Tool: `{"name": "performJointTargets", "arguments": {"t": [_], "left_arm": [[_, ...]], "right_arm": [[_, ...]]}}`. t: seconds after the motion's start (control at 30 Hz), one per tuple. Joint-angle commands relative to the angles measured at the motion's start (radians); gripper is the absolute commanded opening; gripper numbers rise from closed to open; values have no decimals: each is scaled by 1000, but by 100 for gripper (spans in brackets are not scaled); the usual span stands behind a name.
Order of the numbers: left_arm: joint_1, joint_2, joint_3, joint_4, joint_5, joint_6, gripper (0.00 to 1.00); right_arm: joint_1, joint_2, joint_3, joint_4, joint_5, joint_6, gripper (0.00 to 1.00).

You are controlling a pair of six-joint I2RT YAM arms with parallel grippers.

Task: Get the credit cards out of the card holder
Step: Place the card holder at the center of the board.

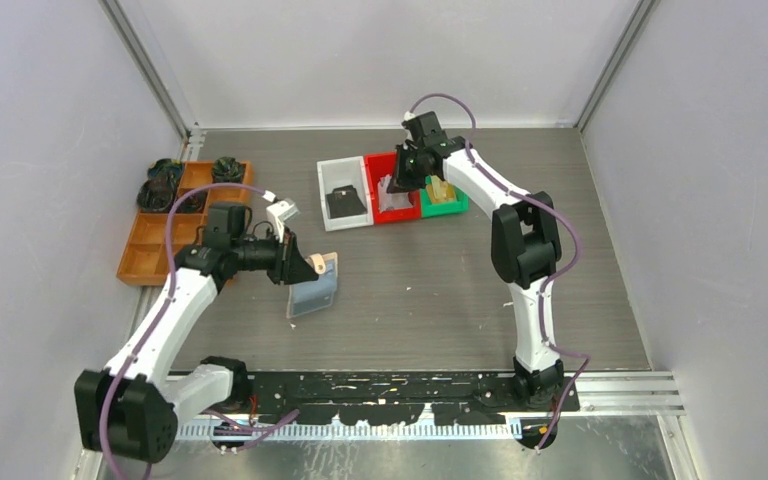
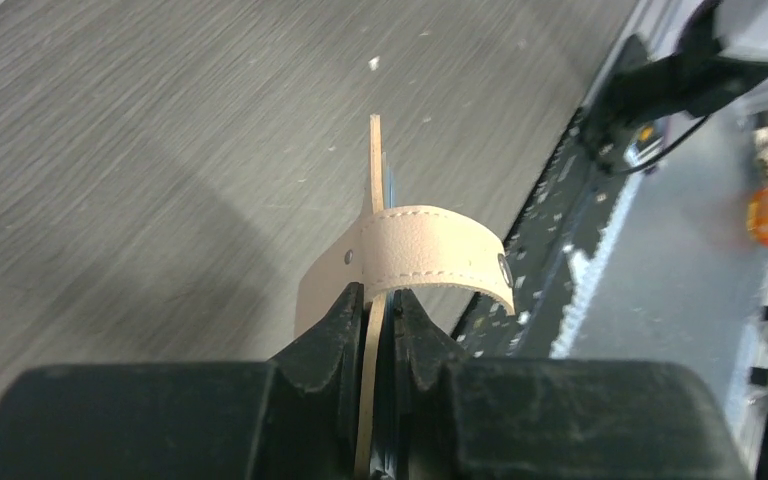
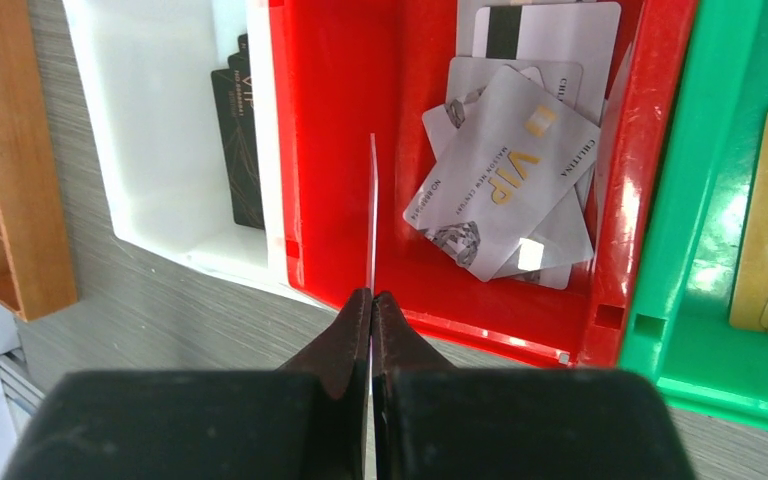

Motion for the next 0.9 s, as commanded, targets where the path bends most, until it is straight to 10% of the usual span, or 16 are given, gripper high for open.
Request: {"name": "performJointTargets", "arguments": {"t": [0.0, 0.47, 0.67, 0.87], "left_arm": [[-3, 115, 44, -35, -72, 224, 0], [-4, 333, 34, 176, -222, 513, 0], [-9, 339, -26, 374, -405, 608, 0], [-14, 331, -47, 302, -387, 766, 0]], "right_arm": [[2, 0, 35, -9, 25, -43, 3], [1, 44, 86, 18, 70, -84, 9], [2, 37, 110, 4, 114, -83, 54], [10, -97, 39, 70, 104, -32, 61]]}}
